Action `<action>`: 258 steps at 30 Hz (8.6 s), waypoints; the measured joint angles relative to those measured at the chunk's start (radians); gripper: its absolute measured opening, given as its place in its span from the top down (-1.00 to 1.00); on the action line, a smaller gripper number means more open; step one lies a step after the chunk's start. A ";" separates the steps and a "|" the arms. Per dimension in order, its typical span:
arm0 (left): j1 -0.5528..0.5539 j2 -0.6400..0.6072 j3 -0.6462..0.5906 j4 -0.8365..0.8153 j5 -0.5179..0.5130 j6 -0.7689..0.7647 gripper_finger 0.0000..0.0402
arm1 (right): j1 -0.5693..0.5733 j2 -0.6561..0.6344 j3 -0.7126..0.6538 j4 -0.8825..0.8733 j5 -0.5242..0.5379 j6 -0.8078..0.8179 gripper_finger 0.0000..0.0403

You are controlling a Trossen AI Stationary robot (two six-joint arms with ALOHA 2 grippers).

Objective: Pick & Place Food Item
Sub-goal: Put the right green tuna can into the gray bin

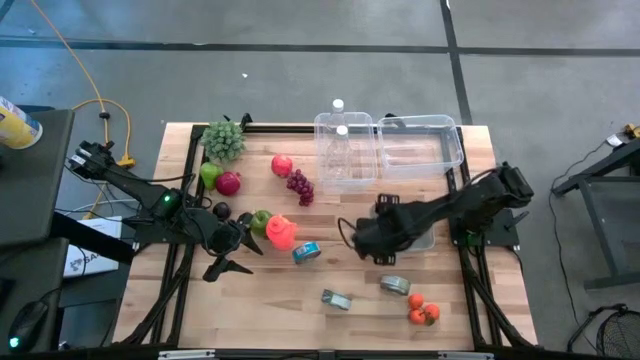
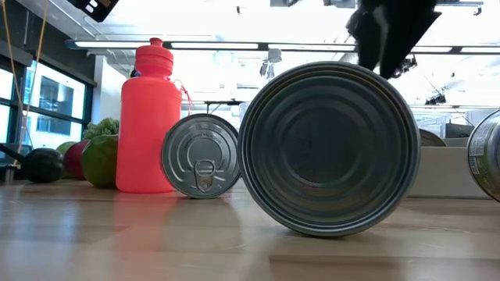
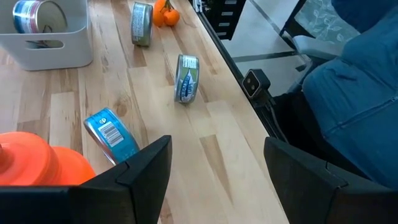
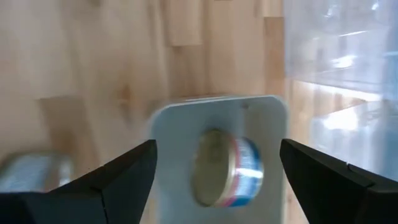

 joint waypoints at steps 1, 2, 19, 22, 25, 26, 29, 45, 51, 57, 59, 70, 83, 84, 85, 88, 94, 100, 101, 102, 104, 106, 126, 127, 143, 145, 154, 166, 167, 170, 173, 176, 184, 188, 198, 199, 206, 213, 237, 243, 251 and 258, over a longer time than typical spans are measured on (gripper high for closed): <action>0.000 0.000 0.000 0.000 0.000 0.000 -0.22 | 0.018 -0.008 0.001 -0.001 -0.006 0.026 -0.63; 0.000 0.000 0.000 0.000 0.000 0.000 -0.22 | 0.033 -0.014 0.003 -0.001 -0.007 0.053 -0.63; 0.000 0.000 0.000 -0.004 0.000 0.030 -0.22 | 0.215 -0.054 0.004 0.088 -0.127 0.355 -0.61; 0.000 0.000 0.000 -0.004 0.000 0.049 -0.22 | 0.249 -0.055 -0.003 0.089 -0.126 0.405 -0.61; 0.000 0.000 0.000 -0.002 0.000 0.056 -0.22 | 0.273 -0.048 -0.035 0.092 -0.101 0.439 -0.62; 0.000 0.000 0.000 0.000 0.000 0.056 -0.22 | 0.280 -0.047 -0.050 0.093 -0.103 0.462 -0.62; 0.000 0.000 0.000 0.004 0.000 0.056 -0.22 | 0.305 -0.046 -0.098 0.138 -0.156 0.532 -0.62; 0.000 0.000 0.000 0.001 0.000 0.055 -0.22 | 0.372 -0.045 -0.263 0.314 -0.156 0.555 -0.62; 0.000 0.000 0.000 0.001 0.000 0.054 -0.22 | 0.372 -0.045 -0.312 0.334 -0.132 0.580 -0.61; 0.000 0.000 0.000 0.001 0.000 0.052 -0.22 | 0.372 -0.045 -0.381 0.427 -0.138 0.589 -0.62; 0.000 0.000 0.000 0.001 0.000 0.052 -0.22 | 0.372 -0.045 -0.393 0.430 -0.137 0.605 -0.62; 0.000 0.000 0.000 0.001 0.000 0.052 -0.22 | 0.362 -0.045 -0.400 0.449 -0.137 0.598 -0.41; 0.000 0.000 0.000 0.000 0.000 0.047 -0.22 | 0.310 -0.045 -0.399 0.652 -0.161 0.370 0.33; 0.000 0.000 0.000 0.000 0.000 0.047 -0.22 | 0.307 -0.045 -0.399 0.657 -0.161 0.362 0.33; 0.000 0.000 0.000 -0.001 0.000 0.047 -0.22 | 0.303 -0.045 -0.399 0.655 -0.162 0.358 0.33; 0.000 0.000 0.000 -0.001 0.000 0.047 -0.22 | 0.297 -0.045 -0.399 0.643 -0.177 0.344 0.33; 0.000 0.000 0.000 -0.001 0.000 0.052 -0.22 | 0.297 -0.045 -0.399 0.681 -0.179 0.319 0.12; 0.000 0.000 0.000 0.000 0.000 0.052 -0.22 | 0.271 -0.045 -0.399 0.725 -0.201 0.256 0.23; 0.000 0.000 0.000 -0.001 0.000 0.052 -0.22 | 0.264 -0.045 -0.398 0.728 -0.203 0.242 0.28; 0.000 0.000 0.000 -0.001 0.000 0.052 -0.22 | 0.258 -0.045 -0.398 0.730 -0.201 0.229 0.32; 0.000 0.000 0.000 -0.001 0.000 0.052 -0.22 | 0.246 -0.046 -0.398 0.734 -0.206 0.197 0.33; 0.000 0.000 0.000 -0.001 0.000 0.052 -0.22 | 0.233 -0.046 -0.398 0.735 -0.213 0.168 0.33; 0.000 0.000 0.000 -0.015 0.000 0.053 -0.22 | 0.166 -0.047 -0.304 0.555 -0.289 0.100 0.24; 0.000 0.000 0.000 -0.015 0.000 0.053 -0.22 | 0.166 -0.047 -0.290 0.532 -0.288 0.100 0.20; 0.000 0.000 0.000 -0.015 0.000 0.055 -0.22 | 0.121 -0.055 -0.034 0.051 -0.198 0.106 0.37; 0.000 0.000 0.000 -0.015 0.000 0.057 -0.22 | 0.102 -0.072 -0.033 0.029 -0.181 0.106 0.42; 0.000 0.000 0.000 -0.018 0.000 0.064 -0.22 | 0.052 -0.100 -0.032 0.021 -0.120 0.095 0.91; 0.000 0.000 0.000 -0.018 0.000 0.064 -0.22 | 0.102 -0.100 -0.032 0.021 0.001 0.222 0.95; 0.000 0.000 0.000 -0.018 0.000 0.064 -0.22 | 0.106 -0.100 -0.032 0.021 0.001 0.241 0.95; 0.000 0.000 0.000 -0.019 0.000 0.064 -0.22 | 0.119 -0.100 -0.032 0.021 0.001 0.272 0.93; 0.000 0.000 0.000 -0.021 0.000 0.064 -0.22 | 0.133 -0.100 -0.032 0.021 0.001 0.310 0.82; 0.000 0.000 0.000 -0.025 0.000 0.064 -0.22 | 0.145 -0.100 -0.032 0.021 0.002 0.361 0.62; 0.000 0.000 0.000 -0.025 0.000 0.064 -0.22 | 0.172 -0.099 -0.039 0.021 0.011 0.493 -0.12; 0.000 0.000 0.000 -0.025 0.000 0.064 -0.22 | 0.185 -0.099 -0.074 0.021 -0.011 0.620 -0.49; 0.000 0.000 0.000 -0.025 0.000 0.064 -0.22 | 0.180 -0.098 -0.220 0.025 -0.194 0.809 -0.96; 0.000 0.000 0.000 -0.026 0.000 0.064 -0.22 | 0.182 -0.098 -0.233 0.031 -0.195 0.824 -0.95; 0.000 0.000 0.000 -0.039 0.000 0.065 -0.22 | 0.214 -0.098 -0.339 0.160 -0.269 0.873 -0.85; 0.000 0.000 0.000 -0.039 0.000 0.065 -0.22 | 0.224 -0.098 -0.405 0.285 -0.299 0.931 -0.83; 0.000 0.000 0.000 -0.041 0.000 0.064 -0.22 | 0.228 -0.104 -0.552 0.490 -0.349 0.940 -0.83; 0.000 0.000 0.000 -0.041 0.000 0.064 -0.22 | 0.228 -0.111 -0.551 0.485 -0.353 0.939 -0.83; 0.000 0.000 0.000 -0.041 0.000 0.064 -0.22 | 0.228 -0.136 -0.555 0.505 -0.340 0.941 -0.83; 0.000 0.000 0.000 -0.041 0.000 0.086 -0.22 | 0.228 -0.136 -0.555 0.503 -0.339 0.947 -0.83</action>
